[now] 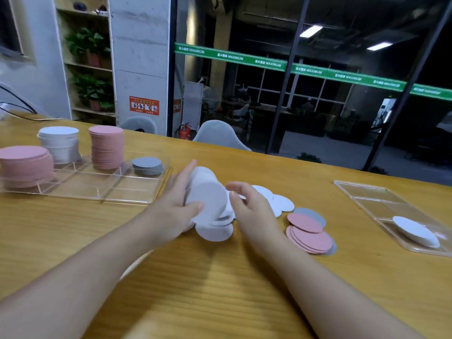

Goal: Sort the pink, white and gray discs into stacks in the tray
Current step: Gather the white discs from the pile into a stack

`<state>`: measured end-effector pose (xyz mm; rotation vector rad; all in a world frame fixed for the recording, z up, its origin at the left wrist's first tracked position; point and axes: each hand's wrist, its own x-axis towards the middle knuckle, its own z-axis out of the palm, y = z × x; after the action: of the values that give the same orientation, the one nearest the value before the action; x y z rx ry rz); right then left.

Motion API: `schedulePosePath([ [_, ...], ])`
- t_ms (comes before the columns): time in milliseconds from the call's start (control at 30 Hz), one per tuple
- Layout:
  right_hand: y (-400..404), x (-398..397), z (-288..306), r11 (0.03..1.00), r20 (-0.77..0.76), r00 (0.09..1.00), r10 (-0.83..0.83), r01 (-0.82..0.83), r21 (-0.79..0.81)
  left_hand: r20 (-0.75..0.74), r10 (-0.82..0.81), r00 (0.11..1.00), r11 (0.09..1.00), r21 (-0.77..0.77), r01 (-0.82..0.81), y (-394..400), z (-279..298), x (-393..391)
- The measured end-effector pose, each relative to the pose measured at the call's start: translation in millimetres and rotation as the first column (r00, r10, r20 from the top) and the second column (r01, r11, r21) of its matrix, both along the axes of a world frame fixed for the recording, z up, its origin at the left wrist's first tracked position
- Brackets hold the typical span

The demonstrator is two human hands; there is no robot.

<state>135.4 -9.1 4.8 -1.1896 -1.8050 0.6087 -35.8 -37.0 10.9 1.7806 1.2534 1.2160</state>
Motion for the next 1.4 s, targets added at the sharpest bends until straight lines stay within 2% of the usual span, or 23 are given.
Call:
schedulePosePath([
  [67,8,3,-9,0.989,0.253,0.964,-0.08,0.046,0.138,0.047,0.051,0.998,0.999,0.001,-0.051,4,-4,-12],
  [133,13,9,-15,0.977,0.374,0.922,-0.101,0.021,0.21,-0.001,0.07,0.998,0.997,-0.015,-0.07,10,-8,-24],
  [300,14,11,-18,0.996,0.397,0.918,-0.017,-0.021,0.092,-0.069,0.082,0.994,0.995,-0.048,-0.086,18,-9,-39],
  [467,20,6,-5,1.0,0.505,0.863,0.016,-0.011,-0.014,-0.077,0.105,0.991,0.993,-0.049,-0.109,22,-12,-41],
  [567,23,3,4,1.0,0.6,0.8,0.01,0.009,-0.029,-0.044,0.114,0.993,0.991,-0.064,-0.116,23,-14,-42],
  [633,23,0,6,1.0,0.682,0.731,-0.003,-0.014,0.02,-0.032,0.13,0.991,0.989,-0.071,-0.132,25,-15,-43],
  [733,19,-11,6,0.978,0.865,0.491,-0.101,-0.112,0.178,-0.02,0.147,0.989,0.985,-0.088,-0.148,27,-15,-44],
  [800,20,-20,6,0.892,0.864,0.435,-0.253,-0.242,0.383,-0.001,0.157,0.988,0.983,-0.092,-0.156,30,-15,-45],
  [833,19,-24,7,0.867,0.867,0.399,-0.297,-0.267,0.42,0.005,0.162,0.987,0.982,-0.095,-0.16,30,-15,-45],
  [933,18,-25,-2,0.923,0.921,0.316,-0.229,-0.231,0.309,0.002,0.171,0.985,0.979,-0.109,-0.169,30,-16,-45],
  [1033,21,-19,-1,0.932,0.919,0.335,-0.207,-0.219,0.289,0.01,0.172,0.985,0.979,-0.113,-0.17,28,-15,-43],
  [1133,24,-9,1,0.948,0.898,0.414,-0.15,-0.198,0.25,0.01,0.186,0.982,0.977,-0.108,-0.184,27,-14,-41],
  [1333,27,21,2,0.955,0.794,0.602,-0.085,-0.177,0.236,0.015,0.184,0.983,0.977,-0.115,-0.181,26,-13,-41],
  [1400,28,31,3,0.945,0.711,0.7,-0.066,-0.185,0.271,0.015,0.183,0.983,0.977,-0.117,-0.18,26,-13,-40],
])
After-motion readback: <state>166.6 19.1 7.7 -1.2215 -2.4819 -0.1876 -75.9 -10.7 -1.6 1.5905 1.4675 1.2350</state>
